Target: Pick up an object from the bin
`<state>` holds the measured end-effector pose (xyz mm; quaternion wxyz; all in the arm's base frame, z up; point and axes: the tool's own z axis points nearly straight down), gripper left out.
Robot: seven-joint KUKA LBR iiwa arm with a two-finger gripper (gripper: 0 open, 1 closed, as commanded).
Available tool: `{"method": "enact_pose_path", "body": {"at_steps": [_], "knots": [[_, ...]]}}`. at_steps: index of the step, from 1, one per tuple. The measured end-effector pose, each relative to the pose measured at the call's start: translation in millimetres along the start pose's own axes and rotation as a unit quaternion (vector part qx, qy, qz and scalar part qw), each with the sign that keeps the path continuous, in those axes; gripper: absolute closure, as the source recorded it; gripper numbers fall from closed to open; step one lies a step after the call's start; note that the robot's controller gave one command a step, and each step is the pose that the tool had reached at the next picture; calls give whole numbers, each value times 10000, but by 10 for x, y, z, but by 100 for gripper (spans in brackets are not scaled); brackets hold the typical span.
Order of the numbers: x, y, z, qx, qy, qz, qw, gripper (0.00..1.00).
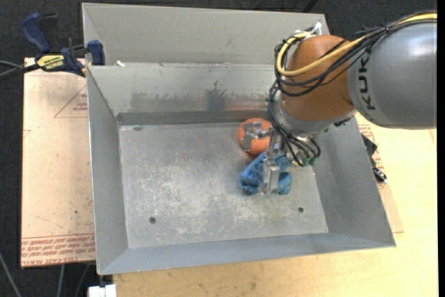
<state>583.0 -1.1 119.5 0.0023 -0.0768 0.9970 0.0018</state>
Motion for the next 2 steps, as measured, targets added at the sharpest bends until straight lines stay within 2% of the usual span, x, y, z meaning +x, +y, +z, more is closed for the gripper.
{"method": "enact_pose_path", "body": {"at_steps": [1,2], "knots": [[163,-230,-42,-8,16,-418,9991,0],[-24,-297,495,-9,-11,-1873,9823,100]]}}
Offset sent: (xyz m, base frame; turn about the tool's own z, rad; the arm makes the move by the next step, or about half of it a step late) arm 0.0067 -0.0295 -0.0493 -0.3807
